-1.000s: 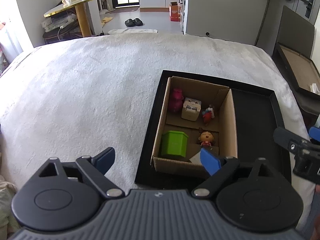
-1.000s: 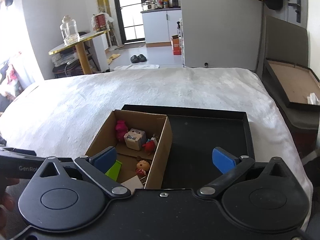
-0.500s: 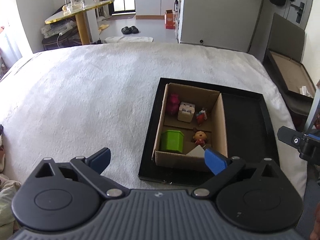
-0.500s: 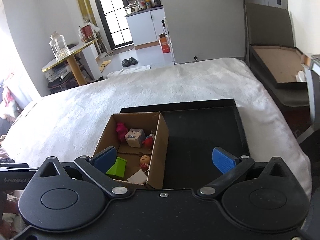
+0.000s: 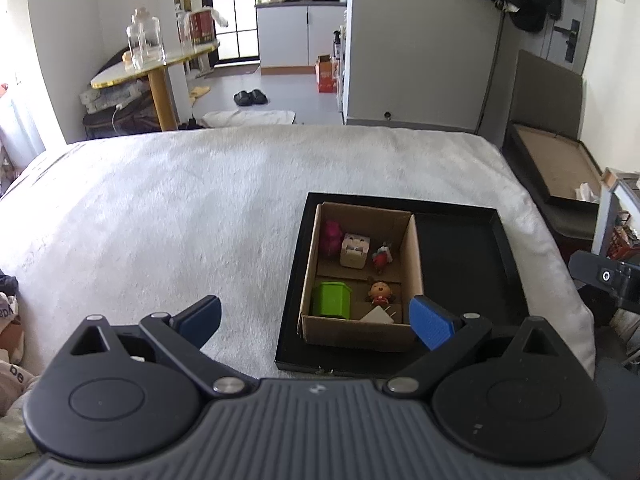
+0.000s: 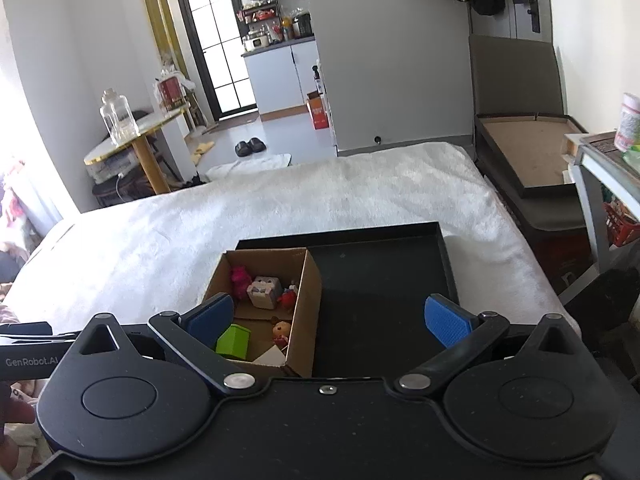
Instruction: Organize rigid objects
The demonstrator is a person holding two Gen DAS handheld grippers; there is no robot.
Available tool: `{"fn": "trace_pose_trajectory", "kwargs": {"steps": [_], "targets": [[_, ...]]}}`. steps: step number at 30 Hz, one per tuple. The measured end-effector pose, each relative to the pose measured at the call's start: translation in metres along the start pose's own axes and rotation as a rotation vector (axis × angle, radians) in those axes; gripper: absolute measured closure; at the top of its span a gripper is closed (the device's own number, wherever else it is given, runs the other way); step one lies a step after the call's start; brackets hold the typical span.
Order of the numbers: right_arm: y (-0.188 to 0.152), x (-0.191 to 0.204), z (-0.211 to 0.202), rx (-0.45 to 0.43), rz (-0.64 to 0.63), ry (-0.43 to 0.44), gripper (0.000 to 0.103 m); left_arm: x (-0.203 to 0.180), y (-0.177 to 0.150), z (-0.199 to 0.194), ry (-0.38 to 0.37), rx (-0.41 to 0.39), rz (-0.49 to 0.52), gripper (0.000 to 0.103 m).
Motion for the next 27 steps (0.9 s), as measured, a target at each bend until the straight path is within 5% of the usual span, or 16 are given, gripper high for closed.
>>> {"fn": "trace_pose_trajectory", "kwargs": {"steps": [27], "targets": [[-0.006,0.044,-0.096,-0.078,-0.115,-0.013,0.000,0.028,-0.020,-0.097,-0.020,-0.144,-0.031,0.002]]}}
Point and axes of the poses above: each gripper's, at about its wrist camera, not at the fingertips, and z roughly the way its jaws point, x to its left, y to its top, the point moved 5 cm from there along z, roughly the way its jaws point, and after that the axes turned 7 degrees about y, right-handed, at the moved point
